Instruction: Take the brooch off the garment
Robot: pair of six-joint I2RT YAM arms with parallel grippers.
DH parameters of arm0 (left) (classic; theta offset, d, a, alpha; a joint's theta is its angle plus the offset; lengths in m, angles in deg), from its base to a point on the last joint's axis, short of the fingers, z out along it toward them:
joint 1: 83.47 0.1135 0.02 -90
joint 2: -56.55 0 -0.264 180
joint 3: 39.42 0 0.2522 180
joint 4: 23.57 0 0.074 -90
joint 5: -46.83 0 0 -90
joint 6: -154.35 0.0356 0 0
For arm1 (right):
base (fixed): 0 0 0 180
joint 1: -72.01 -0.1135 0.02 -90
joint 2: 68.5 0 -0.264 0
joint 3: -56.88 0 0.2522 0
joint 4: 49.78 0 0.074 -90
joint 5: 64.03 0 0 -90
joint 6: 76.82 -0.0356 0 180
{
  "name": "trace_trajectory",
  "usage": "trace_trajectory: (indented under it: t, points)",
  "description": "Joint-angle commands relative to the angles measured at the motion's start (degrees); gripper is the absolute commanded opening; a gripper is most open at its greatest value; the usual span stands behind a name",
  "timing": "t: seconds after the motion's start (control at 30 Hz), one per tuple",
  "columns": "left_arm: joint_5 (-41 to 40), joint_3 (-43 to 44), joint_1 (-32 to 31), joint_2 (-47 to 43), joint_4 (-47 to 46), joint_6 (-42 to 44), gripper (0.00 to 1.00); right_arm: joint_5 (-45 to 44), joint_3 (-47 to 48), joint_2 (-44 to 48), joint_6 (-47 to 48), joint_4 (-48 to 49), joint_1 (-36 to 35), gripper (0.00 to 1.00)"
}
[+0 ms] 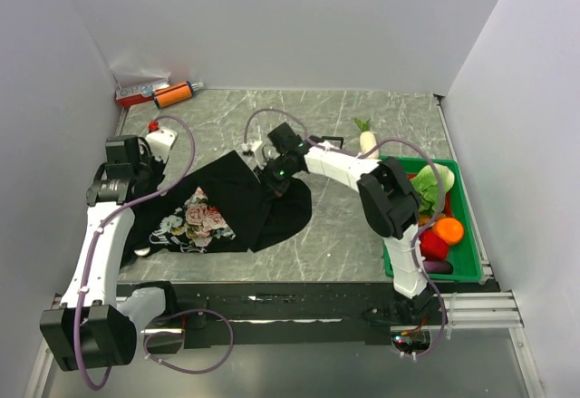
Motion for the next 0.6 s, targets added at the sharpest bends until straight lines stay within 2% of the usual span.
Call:
trace_trajectory:
  t: [0.0,0.27,0.3,0.33,0.37,0.5,0.57]
  points:
    - [1.0,4.9,0.3,0.5,-3.1,0.0,0.01,0.6,7.4,10.3,3.1,-3.1,3.4,0.00]
    - [1.6,10.1,0.3,0.6,-3.8,-1.9,0.01,3.3,11.6,13.9,6.3,-5.0,4.3,0.00]
    - [1.6,10.3,0.4,0.5,-3.6,-1.8,0.01,3.9,12.1,13.2,6.4,-7.5,4.3,0.06]
    - [1.7,10.2,0.4,0.3,-3.4,-1.7,0.01,4.1,12.0,11.5,5.7,-8.3,4.3,0.17]
    - [1.8,10.3,0.6,0.2,-3.3,-1.7,0.01,3.4,10.3,10.8,4.7,-8.5,4.3,0.34]
    - [3.2,10.3,1.1,0.0,-2.1,-1.9,0.01,6.5,3.5,7.9,-4.3,-5.7,6.5,0.47]
    - [3.8,10.0,1.1,0.0,-1.3,-1.6,0.01,7.2,1.9,7.4,-2.9,-4.9,6.6,0.54]
